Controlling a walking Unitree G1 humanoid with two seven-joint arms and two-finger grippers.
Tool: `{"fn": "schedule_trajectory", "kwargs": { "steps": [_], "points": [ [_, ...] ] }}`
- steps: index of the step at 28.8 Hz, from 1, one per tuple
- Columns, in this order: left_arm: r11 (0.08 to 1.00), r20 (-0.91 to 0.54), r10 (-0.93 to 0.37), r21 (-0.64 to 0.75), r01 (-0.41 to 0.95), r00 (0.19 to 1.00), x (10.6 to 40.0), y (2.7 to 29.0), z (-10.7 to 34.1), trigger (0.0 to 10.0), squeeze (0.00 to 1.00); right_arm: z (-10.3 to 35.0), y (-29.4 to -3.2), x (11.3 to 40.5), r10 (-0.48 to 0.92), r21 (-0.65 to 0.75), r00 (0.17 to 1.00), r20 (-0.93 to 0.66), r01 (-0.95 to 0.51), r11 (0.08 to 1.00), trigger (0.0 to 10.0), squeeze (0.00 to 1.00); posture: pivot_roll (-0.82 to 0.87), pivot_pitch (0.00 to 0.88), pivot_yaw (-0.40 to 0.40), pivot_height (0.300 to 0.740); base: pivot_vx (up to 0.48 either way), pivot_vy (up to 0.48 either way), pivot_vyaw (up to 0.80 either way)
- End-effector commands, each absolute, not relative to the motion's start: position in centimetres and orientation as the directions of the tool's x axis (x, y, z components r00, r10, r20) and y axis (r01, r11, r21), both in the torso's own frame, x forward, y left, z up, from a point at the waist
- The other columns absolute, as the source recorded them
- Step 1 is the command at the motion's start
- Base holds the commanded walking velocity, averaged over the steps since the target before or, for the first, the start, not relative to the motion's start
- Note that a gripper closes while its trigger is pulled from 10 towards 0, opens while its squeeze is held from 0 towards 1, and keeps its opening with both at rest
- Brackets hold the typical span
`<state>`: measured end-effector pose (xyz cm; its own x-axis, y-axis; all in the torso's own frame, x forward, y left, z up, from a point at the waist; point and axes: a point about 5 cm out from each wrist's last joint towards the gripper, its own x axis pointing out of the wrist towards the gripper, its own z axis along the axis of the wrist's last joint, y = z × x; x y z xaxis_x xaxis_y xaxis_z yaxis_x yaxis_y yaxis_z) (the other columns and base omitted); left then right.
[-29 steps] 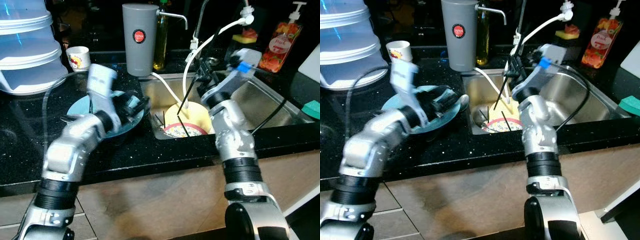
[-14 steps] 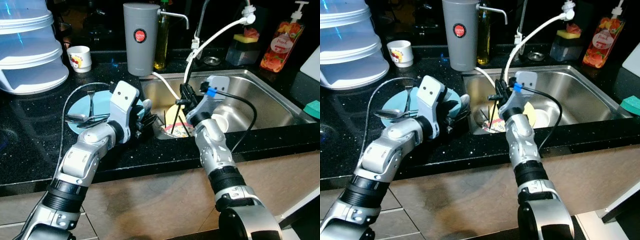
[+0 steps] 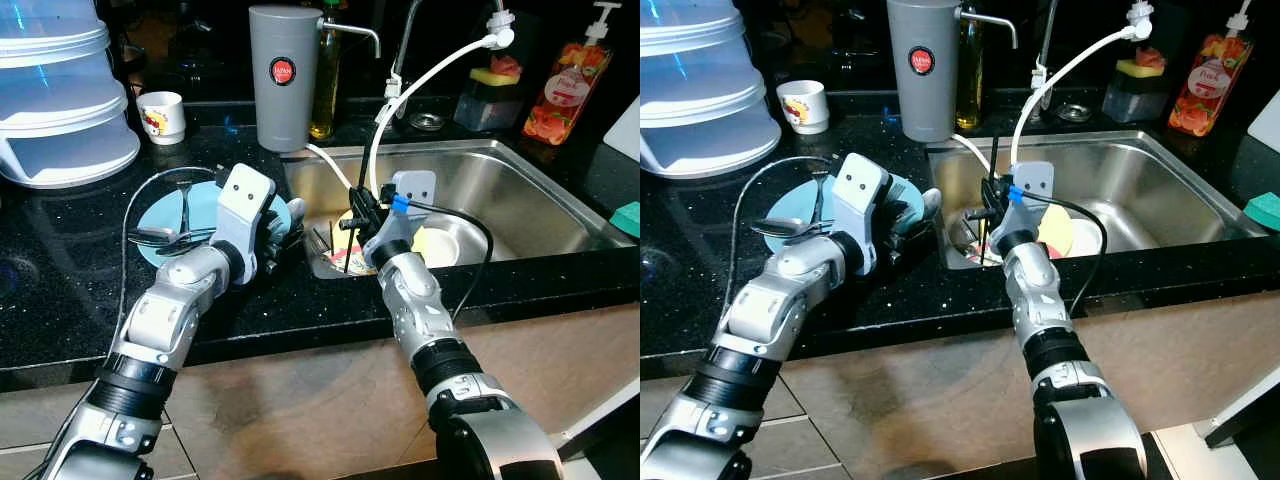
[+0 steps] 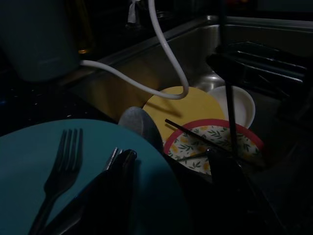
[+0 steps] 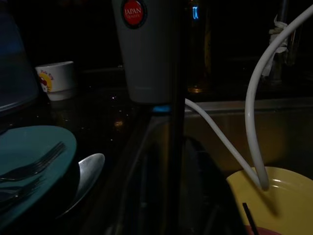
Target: Kitchen organization
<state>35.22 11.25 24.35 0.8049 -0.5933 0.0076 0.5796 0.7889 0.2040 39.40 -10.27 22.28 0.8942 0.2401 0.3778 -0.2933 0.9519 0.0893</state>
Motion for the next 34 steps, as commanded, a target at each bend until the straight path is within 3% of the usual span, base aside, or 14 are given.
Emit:
{"fn": "schedule_trajectory", "kwargs": {
  "steps": [1,2,3,4,6,12,13,18,19,20,25,26,28,34],
  "points": [
    [0.791,0.019,-0.593,0.196,0.579,0.805,35.4,10.9,24.7,10.0,0.0,22.6,-10.2,39.5,0.238,0.085,0.892,0.384,-0.291,0.953,10.0,1.0,0.12,0.108,-0.01,0.74,0.0,0.0,0.0],
    [0.797,0.026,-0.587,0.189,0.573,0.809,35.5,11.0,24.9,10.0,0.0,22.6,-10.2,39.6,0.236,0.077,0.894,0.38,-0.285,0.955,10.0,1.0,0.12,0.108,-0.014,0.74,0.0,0.0,0.0],
    [0.803,0.032,-0.58,0.194,0.564,0.814,35.6,11.1,25.1,10.0,0.0,22.6,-10.2,39.6,0.234,0.072,0.896,0.377,-0.28,0.957,10.0,0.58,0.12,0.108,-0.016,0.74,0.0,0.0,0.0],
    [0.818,0.03,-0.554,0.205,0.537,0.832,35.7,11.5,25.3,10.0,0.0,22.7,-10.2,39.6,0.233,0.069,0.896,0.377,-0.279,0.958,10.0,0.0,0.12,0.108,-0.02,0.74,0.0,0.0,0.0],
    [0.837,0.027,-0.521,0.21,0.505,0.853,35.9,12.0,25.5,10.0,0.0,22.9,-10.2,39.7,0.235,0.068,0.895,0.38,-0.28,0.958,10.0,0.0,0.12,0.106,-0.02,0.74,0.0,0.0,0.0],
    [0.954,-0.009,-0.243,0.179,0.241,0.97,37.3,15.8,26.8,10.0,0.0,24.0,-10.3,39.9,0.249,0.085,0.888,0.387,-0.304,0.949,10.0,0.0,0.12,0.104,-0.016,0.74,0.0,0.0,0.0],
    [0.97,-0.027,-0.18,0.16,0.182,0.983,37.6,16.5,27.0,10.0,0.07,24.1,-10.4,39.9,0.252,0.088,0.889,0.382,-0.307,0.948,10.0,0.0,0.12,0.104,-0.017,0.74,0.0,0.0,0.0],
    [0.99,-0.054,-0.088,0.105,0.093,0.995,38.1,18.2,27.7,10.0,0.06,24.3,-10.5,39.9,0.276,0.089,0.885,0.375,-0.331,0.94,10.0,0.0,0.12,0.103,-0.019,0.74,0.0,0.0,0.0],
    [0.989,-0.05,-0.088,0.113,0.093,0.995,38.2,18.6,28.0,10.0,0.14,24.4,-10.5,39.8,0.288,0.082,0.882,0.373,-0.34,0.937,10.0,0.0,0.12,0.101,-0.02,0.74,0.0,0.0,0.0],
    [0.986,-0.059,-0.091,0.136,0.098,0.994,38.4,19.0,28.0,10.0,1.0,24.5,-10.4,39.8,0.3,0.071,0.877,0.374,-0.35,0.934,10.0,0.0,0.12,0.101,-0.02,0.74,0.0,0.0,0.0],
    [0.925,-0.072,-0.214,0.305,0.226,0.974,38.7,19.3,28.5,10.0,0.96,24.9,-10.3,39.5,0.338,0.044,0.863,0.376,-0.381,0.924,10.0,0.0,0.11,0.096,-0.017,0.74,0.0,0.0,0.0],
    [0.91,-0.067,-0.256,0.32,0.264,0.964,38.7,19.3,28.6,10.0,0.0,24.9,-10.2,39.4,0.353,0.047,0.859,0.37,-0.396,0.917,10.0,0.0,0.11,0.096,-0.017,0.74,0.0,0.0,0.0],
    [0.86,-0.043,-0.374,0.357,0.364,0.926,38.6,19.3,29.1,10.0,0.0,24.8,-10.0,39.4,0.381,0.081,0.859,0.342,-0.431,0.899,10.0,0.0,0.11,0.092,-0.02,0.74,0.0,0.0,0.0],
    [0.738,-0.153,-0.515,0.422,0.526,0.844,38.4,20.3,28.6,10.0,0.0,24.5,-9.9,39.3,0.44,0.138,0.85,0.291,-0.492,0.86,10.0,0.0,0.11,0.086,-0.023,0.74,0.0,0.0,0.0]
  ]
}}
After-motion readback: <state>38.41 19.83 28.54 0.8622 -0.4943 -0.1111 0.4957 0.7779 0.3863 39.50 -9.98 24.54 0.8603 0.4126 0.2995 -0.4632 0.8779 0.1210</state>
